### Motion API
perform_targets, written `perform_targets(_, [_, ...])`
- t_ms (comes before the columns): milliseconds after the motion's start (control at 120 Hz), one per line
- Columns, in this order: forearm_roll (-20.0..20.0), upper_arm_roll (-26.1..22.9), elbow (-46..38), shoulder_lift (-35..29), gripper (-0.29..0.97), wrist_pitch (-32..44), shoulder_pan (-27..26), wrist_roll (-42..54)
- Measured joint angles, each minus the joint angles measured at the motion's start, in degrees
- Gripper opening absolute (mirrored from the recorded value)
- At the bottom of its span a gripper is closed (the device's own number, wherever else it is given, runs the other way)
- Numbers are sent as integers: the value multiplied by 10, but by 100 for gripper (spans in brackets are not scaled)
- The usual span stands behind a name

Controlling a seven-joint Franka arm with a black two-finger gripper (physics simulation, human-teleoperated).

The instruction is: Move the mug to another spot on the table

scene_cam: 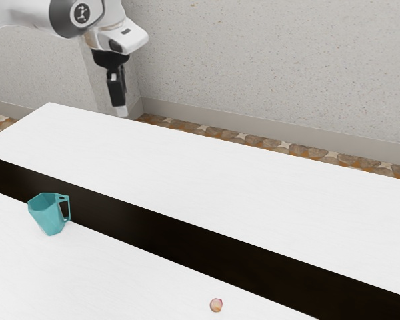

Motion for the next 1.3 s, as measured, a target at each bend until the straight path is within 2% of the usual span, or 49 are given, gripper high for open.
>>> perform_targets(267, [0, -6, -7, 1, 68, -9, -16, 8])
perform_targets(517, [-4, -3, -106, -42, 68, -41, -15, 15])
perform_targets(650, [-5, 1, -150, -61, 68, -49, 24, 20])
perform_targets(750, [2, 21, -201, -80, 68, -26, 81, 17])
perform_targets(817, [15, 25, -209, -72, 68, -13, 100, 17])
perform_targets(1092, [32, 27, -234, 3, 68, 52, 108, 17])
perform_targets(1300, [33, 27, -226, 51, 68, 90, 186, 13])
